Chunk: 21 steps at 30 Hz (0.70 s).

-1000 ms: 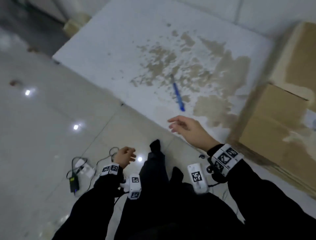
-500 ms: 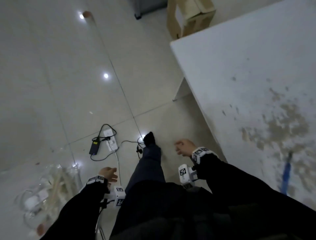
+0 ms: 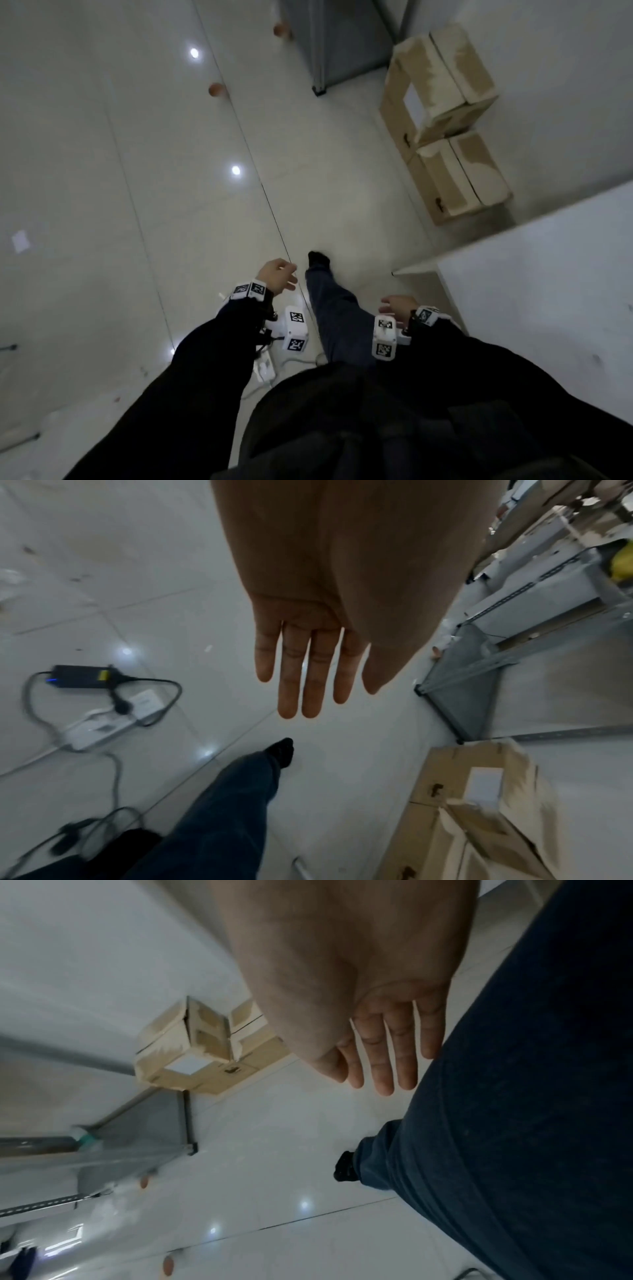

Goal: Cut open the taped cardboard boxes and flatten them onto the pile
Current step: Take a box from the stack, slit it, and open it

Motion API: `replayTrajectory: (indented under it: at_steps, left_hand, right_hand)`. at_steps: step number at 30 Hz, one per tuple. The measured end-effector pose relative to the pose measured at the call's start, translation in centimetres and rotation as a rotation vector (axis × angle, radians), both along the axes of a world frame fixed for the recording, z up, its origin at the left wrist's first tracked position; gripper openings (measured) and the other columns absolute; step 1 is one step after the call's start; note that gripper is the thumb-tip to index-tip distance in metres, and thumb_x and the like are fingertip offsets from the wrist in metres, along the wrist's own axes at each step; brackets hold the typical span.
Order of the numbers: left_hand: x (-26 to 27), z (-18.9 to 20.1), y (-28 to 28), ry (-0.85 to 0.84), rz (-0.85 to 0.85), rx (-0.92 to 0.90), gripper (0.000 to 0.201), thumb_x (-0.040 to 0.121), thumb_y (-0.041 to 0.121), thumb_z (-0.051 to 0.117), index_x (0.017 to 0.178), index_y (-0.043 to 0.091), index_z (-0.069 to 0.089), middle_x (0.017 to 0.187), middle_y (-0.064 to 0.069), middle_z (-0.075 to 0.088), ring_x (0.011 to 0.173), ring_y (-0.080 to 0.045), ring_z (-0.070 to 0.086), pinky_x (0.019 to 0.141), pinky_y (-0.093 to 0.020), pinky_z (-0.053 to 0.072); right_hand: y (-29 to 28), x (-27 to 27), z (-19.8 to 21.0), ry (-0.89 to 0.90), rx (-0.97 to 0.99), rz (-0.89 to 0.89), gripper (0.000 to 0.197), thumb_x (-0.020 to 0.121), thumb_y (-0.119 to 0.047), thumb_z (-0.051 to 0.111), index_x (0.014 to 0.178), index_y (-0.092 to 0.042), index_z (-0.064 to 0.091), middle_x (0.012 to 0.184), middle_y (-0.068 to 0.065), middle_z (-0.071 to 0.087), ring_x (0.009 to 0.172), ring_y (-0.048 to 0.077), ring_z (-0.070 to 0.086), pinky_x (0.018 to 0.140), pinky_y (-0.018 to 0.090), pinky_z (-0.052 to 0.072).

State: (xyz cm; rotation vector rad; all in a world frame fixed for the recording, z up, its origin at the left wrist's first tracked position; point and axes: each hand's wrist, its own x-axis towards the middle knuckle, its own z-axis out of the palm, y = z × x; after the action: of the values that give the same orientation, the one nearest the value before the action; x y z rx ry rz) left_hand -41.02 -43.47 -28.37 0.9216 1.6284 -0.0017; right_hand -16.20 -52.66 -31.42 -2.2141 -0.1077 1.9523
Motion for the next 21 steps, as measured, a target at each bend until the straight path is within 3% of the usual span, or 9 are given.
replayTrajectory:
  at_steps: [1,2,5,10,13,16,21]
  left_hand:
    - [-0.1,0.2,2.5,0.004,0.008,0.007,0.014,0.098,0.018,0.048,0.1,0.006,0.054,0.072,-0.006,0.06,0.042,-0.005,0.058,0.038,-0.014,0.037]
    - [-0.3,0.5,4.9,0.021,0.022,0.007,0.013,0.098,0.017,0.048,0.099,0.005,0.054,0.071,-0.006,0.06,0.041,-0.004,0.058,0.038,-0.014,0.037]
    - [-2.1,1.3,11.4,0.093,0.042,-0.032,0.013,0.098,0.018,0.048,0.1,0.007,0.055,0.071,-0.005,0.061,0.056,-0.015,0.059,0.05,-0.023,0.037]
    - [-5.2,1.6,21.7,0.193,0.13,-0.112,0.012,0.099,0.016,0.045,0.1,0.007,0.053,0.072,-0.007,0.058,0.061,-0.02,0.055,0.057,-0.025,0.032]
    - [-5.2,0.7,27.5,0.251,0.109,-0.189,0.015,0.099,0.018,0.046,0.101,0.005,0.053,0.076,-0.011,0.059,0.064,-0.022,0.056,0.06,-0.027,0.031]
    - [-2.8,-0.9,34.4,0.264,0.034,-0.246,0.018,0.1,0.019,0.045,0.104,0.003,0.054,0.09,-0.017,0.061,0.069,-0.024,0.057,0.063,-0.029,0.033]
    - [5.9,-3.7,48.3,0.27,-0.136,-0.199,0.015,0.099,0.015,0.046,0.104,0.002,0.052,0.079,-0.013,0.06,0.063,-0.021,0.055,0.062,-0.029,0.035]
  right_hand:
    - [2.7,-0.4,-0.4,0.022,0.028,0.032,0.038,0.1,-0.009,0.036,0.135,0.007,0.042,0.11,0.024,0.059,0.093,0.032,0.06,0.059,0.025,0.039]
    - [5.5,-0.6,-0.7,0.034,0.04,0.011,0.037,0.1,-0.011,0.038,0.133,0.006,0.044,0.11,0.021,0.06,0.095,0.032,0.06,0.061,0.026,0.042]
    - [14.1,-0.9,-0.3,0.01,0.092,-0.069,0.021,0.097,-0.014,0.045,0.114,-0.005,0.054,0.077,0.009,0.056,0.066,0.021,0.055,0.059,0.029,0.041]
    - [27.7,-0.3,2.7,0.007,0.241,0.162,0.012,0.098,-0.02,0.046,0.094,-0.011,0.053,0.076,0.004,0.058,0.063,0.015,0.056,0.058,0.025,0.041]
    - [34.8,1.4,3.0,0.007,0.318,0.206,0.01,0.097,-0.017,0.045,0.096,-0.012,0.054,0.074,0.003,0.058,0.061,0.014,0.055,0.055,0.024,0.038]
    - [40.8,4.2,2.3,-0.065,0.347,0.196,0.011,0.095,-0.015,0.045,0.101,-0.012,0.054,0.081,0.007,0.061,0.061,0.014,0.056,0.053,0.023,0.039]
    - [46.1,11.6,-1.4,-0.125,0.256,-0.06,0.015,0.098,-0.018,0.045,0.104,-0.009,0.055,0.084,0.009,0.061,0.064,0.015,0.055,0.056,0.024,0.04]
